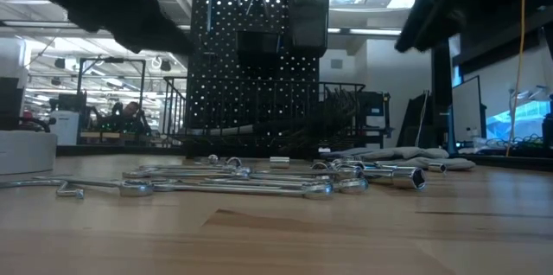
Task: Hang tools onto peg board
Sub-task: Put the socket into the left black bin on the peg board
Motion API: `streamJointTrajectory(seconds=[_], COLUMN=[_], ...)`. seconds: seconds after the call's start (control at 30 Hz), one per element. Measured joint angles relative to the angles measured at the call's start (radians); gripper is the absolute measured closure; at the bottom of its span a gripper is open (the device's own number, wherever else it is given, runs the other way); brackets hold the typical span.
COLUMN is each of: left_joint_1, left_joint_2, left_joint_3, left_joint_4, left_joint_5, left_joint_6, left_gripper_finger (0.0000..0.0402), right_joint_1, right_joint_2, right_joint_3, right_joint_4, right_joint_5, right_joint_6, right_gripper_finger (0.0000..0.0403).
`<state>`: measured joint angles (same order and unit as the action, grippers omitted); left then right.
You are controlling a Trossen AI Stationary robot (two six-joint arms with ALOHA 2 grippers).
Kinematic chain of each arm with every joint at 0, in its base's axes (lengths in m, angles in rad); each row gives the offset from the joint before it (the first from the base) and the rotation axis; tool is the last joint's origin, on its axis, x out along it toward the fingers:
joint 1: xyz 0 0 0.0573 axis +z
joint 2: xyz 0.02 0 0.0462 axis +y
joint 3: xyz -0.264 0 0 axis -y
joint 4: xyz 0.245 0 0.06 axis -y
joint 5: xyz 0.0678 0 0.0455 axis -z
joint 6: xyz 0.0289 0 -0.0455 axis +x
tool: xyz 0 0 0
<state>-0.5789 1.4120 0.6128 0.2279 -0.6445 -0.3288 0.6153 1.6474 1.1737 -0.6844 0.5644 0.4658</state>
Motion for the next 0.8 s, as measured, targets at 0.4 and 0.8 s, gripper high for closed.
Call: streamJointTrajectory(seconds=[0.4,0.8], left_joint_1=[-0.032,-0.007], left_joint_2=[0.0,0.0], left_joint_3=[0.0,0.0], left_joint_4=[0.016,0.014], left_joint_5=[0.016,0.016], left_joint_6=[0.041,0.041], left_gripper_finger=[0.0265,0.0265], right_joint_1=[-0.147,-0.318], right_joint_2=[0.0,0.0], right_joint_3=[-0.06,-0.22], right_joint_4=[0.062,0.179], right_joint_5=[-0.102,-0.294], right_joint_6=[-0.091,-0.18], right_gripper_finger=[0.0188,0.0188])
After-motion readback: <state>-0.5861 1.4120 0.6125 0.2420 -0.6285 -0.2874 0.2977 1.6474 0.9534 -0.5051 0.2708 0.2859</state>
